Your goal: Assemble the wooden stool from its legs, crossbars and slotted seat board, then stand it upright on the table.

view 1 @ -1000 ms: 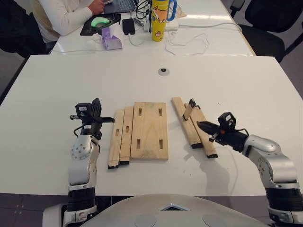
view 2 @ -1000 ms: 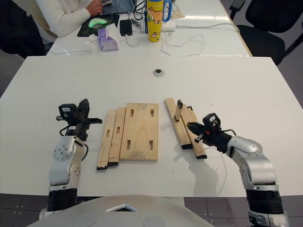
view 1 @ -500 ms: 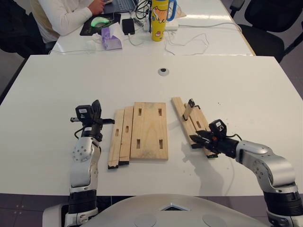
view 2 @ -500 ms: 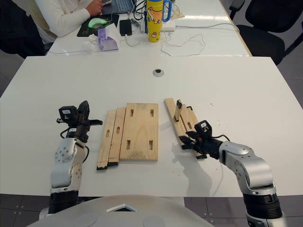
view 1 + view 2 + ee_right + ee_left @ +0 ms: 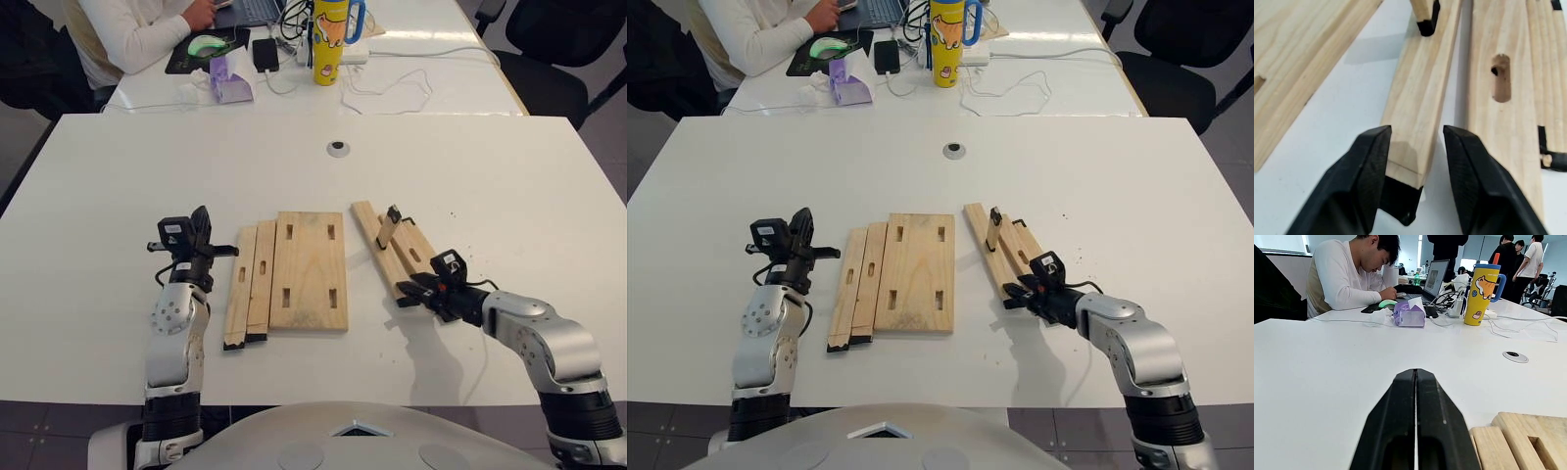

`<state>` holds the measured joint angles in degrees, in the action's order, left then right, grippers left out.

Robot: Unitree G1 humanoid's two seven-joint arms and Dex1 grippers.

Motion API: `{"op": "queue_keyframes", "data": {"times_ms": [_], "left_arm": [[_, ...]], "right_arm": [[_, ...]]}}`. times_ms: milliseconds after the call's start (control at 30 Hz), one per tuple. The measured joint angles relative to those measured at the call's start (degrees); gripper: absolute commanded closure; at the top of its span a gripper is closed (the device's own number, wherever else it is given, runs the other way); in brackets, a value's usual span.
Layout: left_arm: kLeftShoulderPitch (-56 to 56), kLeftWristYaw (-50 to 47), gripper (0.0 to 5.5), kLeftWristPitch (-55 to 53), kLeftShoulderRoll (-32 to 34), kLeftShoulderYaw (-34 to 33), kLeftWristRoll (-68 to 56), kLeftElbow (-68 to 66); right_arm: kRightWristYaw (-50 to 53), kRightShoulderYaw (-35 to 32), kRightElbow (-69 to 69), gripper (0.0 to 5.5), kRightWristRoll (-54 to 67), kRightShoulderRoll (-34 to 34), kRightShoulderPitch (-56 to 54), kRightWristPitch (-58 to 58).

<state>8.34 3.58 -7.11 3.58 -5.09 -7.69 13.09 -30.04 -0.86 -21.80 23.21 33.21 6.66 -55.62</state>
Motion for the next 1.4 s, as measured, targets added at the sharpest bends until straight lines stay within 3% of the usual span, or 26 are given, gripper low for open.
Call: {"op": "queue_keyframes", "data": {"times_ms": [200,600,900,967,1100,1400], "left_arm": [[0.00,-0.16,5.50,0.00,-0.07,0.10,0.02,0.00],[-0.07,-0.57,5.50,-0.04,-0.26,0.21,0.02,0.01],[-0.96,-0.64,5.50,-0.11,-0.29,0.49,0.01,0.01],[-1.03,-0.65,5.50,-0.11,-0.29,0.49,0.01,0.01],[-1.19,-0.66,5.50,-0.11,-0.29,0.48,0.01,0.01],[-1.59,-0.63,5.50,-0.13,-0.23,0.42,0.01,-0.04]], "right_arm": [[1.11,1.85,0.11,2.78,-0.15,-1.63,-3.27,-1.02],[2.10,5.09,4.09,2.78,-1.63,-2.76,-6.22,-1.11],[2.94,11.02,6.44,2.78,-8.41,-1.37,-8.60,2.33],[3.42,11.06,7.04,2.78,-9.64,-1.11,-8.61,3.45],[3.44,10.98,7.29,3.40,-10.16,-1.38,-8.59,4.26],[4.00,7.73,7.27,3.42,-8.78,-5.70,-9.61,5.49]]}}
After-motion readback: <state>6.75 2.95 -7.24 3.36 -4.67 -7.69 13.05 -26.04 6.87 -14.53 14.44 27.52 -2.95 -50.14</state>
